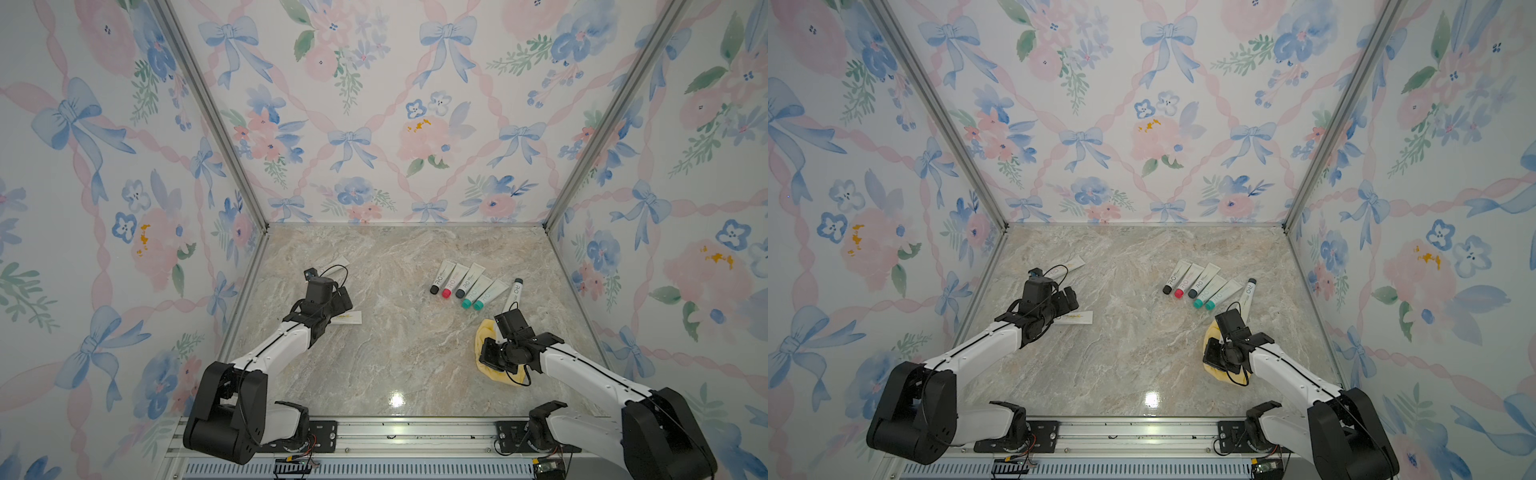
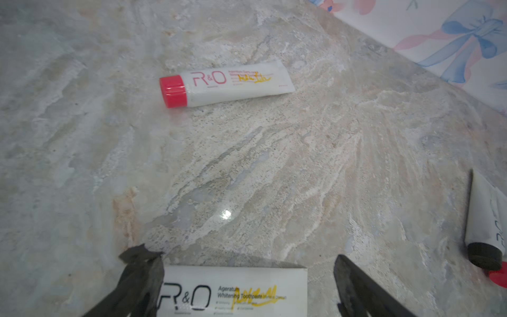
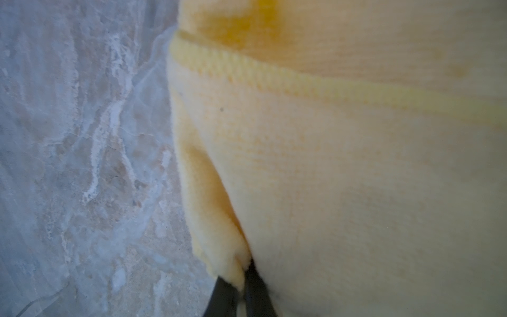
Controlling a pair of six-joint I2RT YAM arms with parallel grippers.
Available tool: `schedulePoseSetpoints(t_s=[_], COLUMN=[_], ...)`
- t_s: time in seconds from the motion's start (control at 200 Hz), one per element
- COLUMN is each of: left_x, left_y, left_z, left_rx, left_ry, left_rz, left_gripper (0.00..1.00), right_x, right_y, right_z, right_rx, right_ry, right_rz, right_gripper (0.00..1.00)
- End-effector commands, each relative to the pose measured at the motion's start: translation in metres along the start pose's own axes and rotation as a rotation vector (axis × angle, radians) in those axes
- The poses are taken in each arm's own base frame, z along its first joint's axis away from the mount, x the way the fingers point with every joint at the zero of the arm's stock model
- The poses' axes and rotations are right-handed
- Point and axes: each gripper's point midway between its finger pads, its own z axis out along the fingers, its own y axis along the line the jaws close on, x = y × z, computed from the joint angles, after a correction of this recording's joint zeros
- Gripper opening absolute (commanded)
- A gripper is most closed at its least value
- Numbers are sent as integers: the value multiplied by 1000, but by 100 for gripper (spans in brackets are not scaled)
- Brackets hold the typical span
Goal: Wipe the surface of the toothpaste tube
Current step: Move the toothpaste to the center of the board.
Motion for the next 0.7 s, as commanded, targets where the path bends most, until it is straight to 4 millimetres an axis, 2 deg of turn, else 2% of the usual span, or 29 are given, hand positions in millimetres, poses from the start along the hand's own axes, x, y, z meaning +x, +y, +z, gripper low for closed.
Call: schedulePoseSetpoints(t_s=[0.0,0.085,0.31,0.695], left_x=[-5,-4,24,34], left_y=[27,36,41,24], left_z=[-8,-7,20,33], left_rx=[-49,-70,-81,4], left_ry=[-41,-40,84,127], left_rz=[-113,-130,-150,-122], left_gripper=[98,98,98,98], right_x=[5,5,5,4], right_y=[-8,-8,-8,-8], right_z=[9,9,7,6], right_rx=[14,11,13,9], right_ry=[11,11,9,5], right_rz=[-10,-11,-19,-20], right_gripper=[8,8,8,8])
